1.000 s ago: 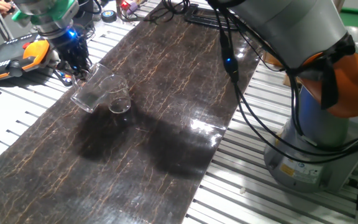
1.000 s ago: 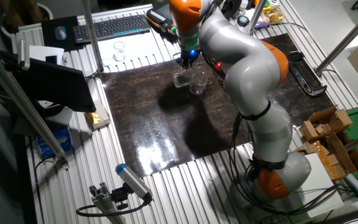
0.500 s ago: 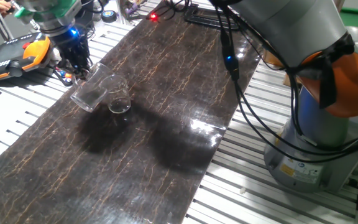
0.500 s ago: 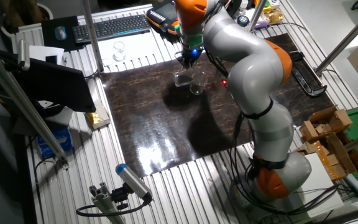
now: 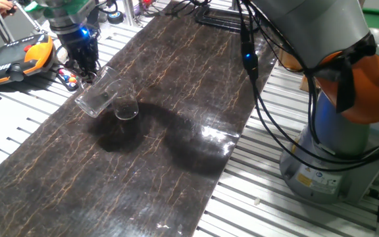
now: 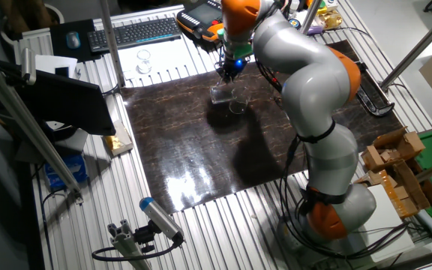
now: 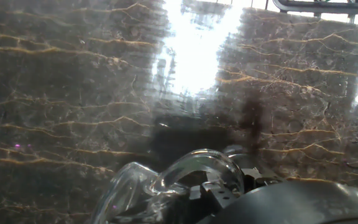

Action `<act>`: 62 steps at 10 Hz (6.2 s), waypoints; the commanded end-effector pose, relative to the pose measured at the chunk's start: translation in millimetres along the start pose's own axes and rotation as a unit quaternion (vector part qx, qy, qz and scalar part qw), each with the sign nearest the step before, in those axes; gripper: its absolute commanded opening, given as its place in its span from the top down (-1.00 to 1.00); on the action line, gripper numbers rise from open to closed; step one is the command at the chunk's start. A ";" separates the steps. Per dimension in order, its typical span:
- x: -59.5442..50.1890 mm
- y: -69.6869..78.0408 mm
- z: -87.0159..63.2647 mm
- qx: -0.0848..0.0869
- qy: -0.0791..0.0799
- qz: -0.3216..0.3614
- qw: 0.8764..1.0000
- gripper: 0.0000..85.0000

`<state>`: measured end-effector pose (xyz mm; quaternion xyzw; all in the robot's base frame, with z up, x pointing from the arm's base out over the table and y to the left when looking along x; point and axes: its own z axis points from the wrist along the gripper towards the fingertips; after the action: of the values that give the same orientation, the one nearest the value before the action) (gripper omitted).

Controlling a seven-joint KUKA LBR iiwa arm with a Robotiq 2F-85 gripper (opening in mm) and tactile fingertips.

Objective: Pour the water from one cup into another empty cup

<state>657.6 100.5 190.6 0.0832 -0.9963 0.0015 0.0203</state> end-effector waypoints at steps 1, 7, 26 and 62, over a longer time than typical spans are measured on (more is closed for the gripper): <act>0.3 -0.9 0.4 -0.006 -0.002 0.003 1.000 0.98; -1.4 -3.5 -1.4 -0.026 -0.006 0.011 1.000 0.98; -10.6 -8.9 -11.2 -0.081 -0.042 0.024 0.996 0.98; -16.4 -34.9 -54.6 0.086 -0.048 0.032 0.995 0.98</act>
<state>682.0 68.2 244.7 0.0547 -0.9971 0.0425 -0.0330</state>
